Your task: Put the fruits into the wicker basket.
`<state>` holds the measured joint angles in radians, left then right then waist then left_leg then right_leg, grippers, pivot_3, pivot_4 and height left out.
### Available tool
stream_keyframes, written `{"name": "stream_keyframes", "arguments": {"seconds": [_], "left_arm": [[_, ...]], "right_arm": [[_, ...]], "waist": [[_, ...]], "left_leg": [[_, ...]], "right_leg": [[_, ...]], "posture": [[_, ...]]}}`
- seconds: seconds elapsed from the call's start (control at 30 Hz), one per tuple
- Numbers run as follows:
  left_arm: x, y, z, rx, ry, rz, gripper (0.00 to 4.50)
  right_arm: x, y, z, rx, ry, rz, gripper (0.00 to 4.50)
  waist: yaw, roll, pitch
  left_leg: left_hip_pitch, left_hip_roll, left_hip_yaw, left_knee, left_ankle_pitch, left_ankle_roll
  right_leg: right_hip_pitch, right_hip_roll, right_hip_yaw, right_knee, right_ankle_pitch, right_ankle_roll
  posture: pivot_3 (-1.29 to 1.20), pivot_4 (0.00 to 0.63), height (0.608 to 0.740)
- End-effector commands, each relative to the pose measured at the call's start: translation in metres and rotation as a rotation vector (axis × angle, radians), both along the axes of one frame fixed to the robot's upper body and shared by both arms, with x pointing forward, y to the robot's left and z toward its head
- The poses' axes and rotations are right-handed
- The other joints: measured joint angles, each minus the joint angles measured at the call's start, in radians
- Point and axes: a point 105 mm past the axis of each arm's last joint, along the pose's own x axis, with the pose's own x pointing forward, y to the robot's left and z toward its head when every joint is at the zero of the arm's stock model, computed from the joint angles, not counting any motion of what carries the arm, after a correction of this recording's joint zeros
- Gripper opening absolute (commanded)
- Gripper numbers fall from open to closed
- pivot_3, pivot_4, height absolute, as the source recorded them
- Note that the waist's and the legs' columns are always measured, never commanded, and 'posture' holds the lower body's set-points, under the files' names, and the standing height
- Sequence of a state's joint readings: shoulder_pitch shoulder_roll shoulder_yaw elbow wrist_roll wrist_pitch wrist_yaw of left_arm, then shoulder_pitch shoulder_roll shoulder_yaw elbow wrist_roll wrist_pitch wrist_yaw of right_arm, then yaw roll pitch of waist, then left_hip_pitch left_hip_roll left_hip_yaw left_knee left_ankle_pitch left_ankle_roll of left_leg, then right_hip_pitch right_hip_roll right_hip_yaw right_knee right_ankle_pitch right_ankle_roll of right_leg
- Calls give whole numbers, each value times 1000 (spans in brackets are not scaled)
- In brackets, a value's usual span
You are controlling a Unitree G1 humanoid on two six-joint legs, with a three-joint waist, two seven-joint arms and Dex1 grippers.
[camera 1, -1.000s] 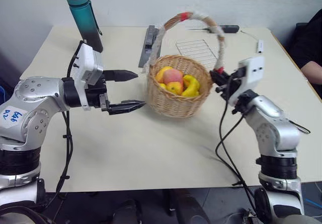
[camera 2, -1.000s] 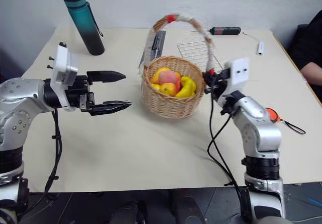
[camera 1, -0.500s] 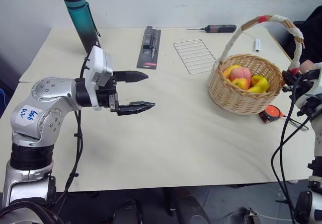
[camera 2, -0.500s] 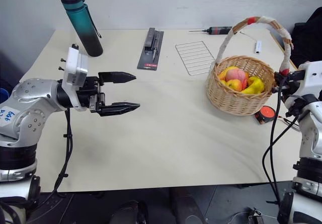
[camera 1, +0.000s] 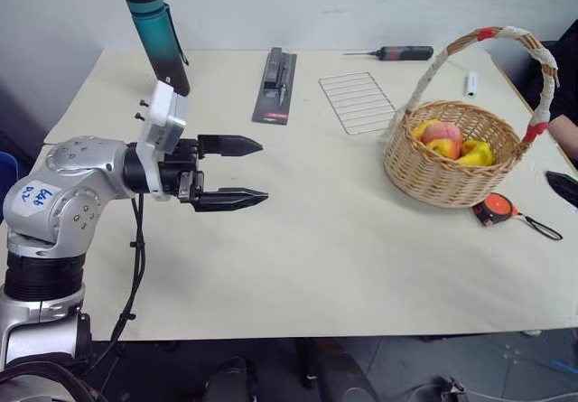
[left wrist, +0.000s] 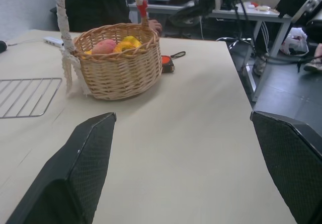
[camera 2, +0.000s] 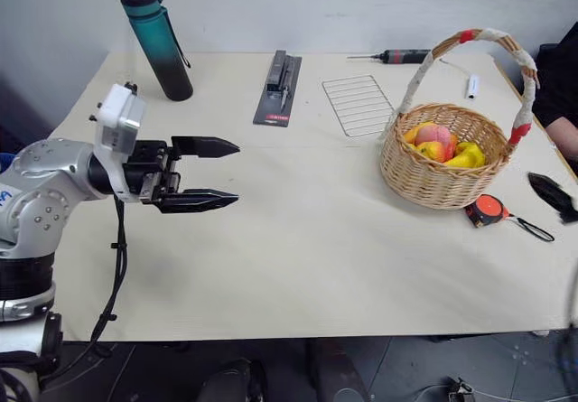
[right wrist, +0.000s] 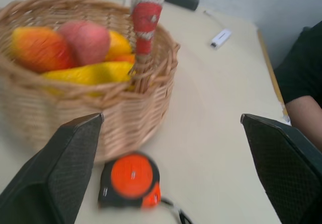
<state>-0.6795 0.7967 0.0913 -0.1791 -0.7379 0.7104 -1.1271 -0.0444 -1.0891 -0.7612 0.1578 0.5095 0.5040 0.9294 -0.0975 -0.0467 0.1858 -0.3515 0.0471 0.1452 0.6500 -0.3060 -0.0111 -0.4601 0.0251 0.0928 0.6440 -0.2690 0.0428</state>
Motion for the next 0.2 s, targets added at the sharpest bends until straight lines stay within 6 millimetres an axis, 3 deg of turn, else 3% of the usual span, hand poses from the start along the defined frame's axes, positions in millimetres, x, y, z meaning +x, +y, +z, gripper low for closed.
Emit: {"name": "stream_keyframes", "arguments": {"seconds": [0.03, 0.13, 0.2], "left_arm": [[3, 14, 9, 4, -42, 18, 4500], [6, 19, 12, -8, -45, 29, 4500], [7, 19, 12, -10, -47, 28, 4500]], "right_arm": [[-33, -2, 38, 29, 13, 105, 4461], [-40, -12, 47, 44, 1, 91, 4461], [-39, -13, 51, 54, -23, 83, 4461]], "waist": [[-8, 0, 0], [-20, -3, 1], [-22, -4, 2]], "left_leg": [[0, 0, 0, 0, 0, 0], [1, 0, 0, 0, -2, 3], [14, 1, -3, -2, -3, 5]], "right_leg": [[0, 0, 0, 0, 0, 0], [6, 1, 0, -2, -1, 2], [16, 1, -2, -7, -1, 2]], "posture": [[0, 150, 740], [0, 150, 740], [0, 150, 740]]}}
